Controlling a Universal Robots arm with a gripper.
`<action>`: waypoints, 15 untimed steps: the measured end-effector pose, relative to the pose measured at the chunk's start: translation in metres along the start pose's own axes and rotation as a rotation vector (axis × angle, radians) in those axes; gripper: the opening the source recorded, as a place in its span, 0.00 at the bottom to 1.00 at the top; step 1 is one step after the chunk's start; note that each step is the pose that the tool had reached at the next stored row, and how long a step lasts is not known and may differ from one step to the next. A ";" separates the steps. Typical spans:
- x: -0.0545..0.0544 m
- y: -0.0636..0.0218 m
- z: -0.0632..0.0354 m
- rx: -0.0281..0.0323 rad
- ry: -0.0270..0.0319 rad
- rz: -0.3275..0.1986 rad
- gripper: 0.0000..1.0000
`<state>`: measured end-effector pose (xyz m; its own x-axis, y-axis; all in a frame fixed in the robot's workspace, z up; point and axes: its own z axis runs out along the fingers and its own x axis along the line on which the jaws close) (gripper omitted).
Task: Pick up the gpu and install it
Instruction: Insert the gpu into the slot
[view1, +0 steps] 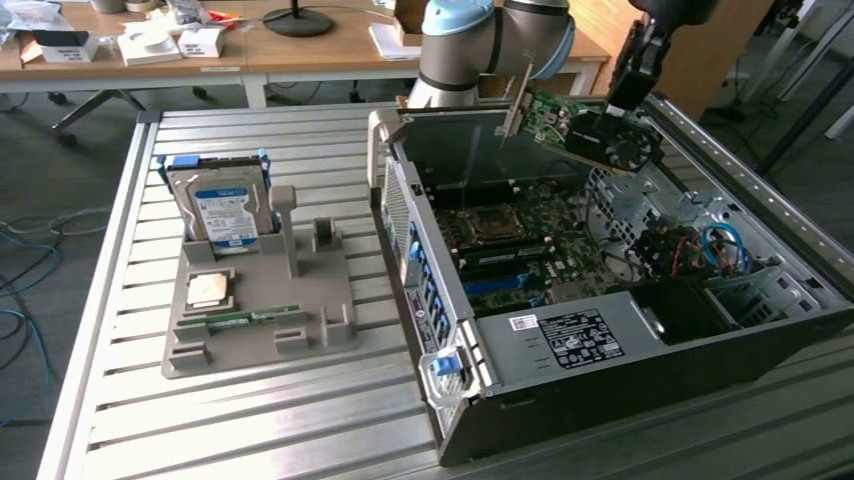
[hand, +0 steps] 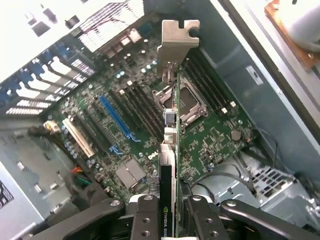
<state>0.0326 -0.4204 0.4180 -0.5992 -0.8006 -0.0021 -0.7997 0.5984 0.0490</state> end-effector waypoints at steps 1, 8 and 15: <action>0.000 0.0000 0.0001 0.0000 0.0008 -0.018 0.26; 0.000 -0.0001 0.0010 -0.0003 0.0069 -0.141 0.26; 0.000 -0.0001 0.0019 -0.0005 0.0128 -0.261 0.26</action>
<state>0.0327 -0.4204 0.4161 -0.3718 -0.9283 -0.0021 -0.9272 0.3712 0.0490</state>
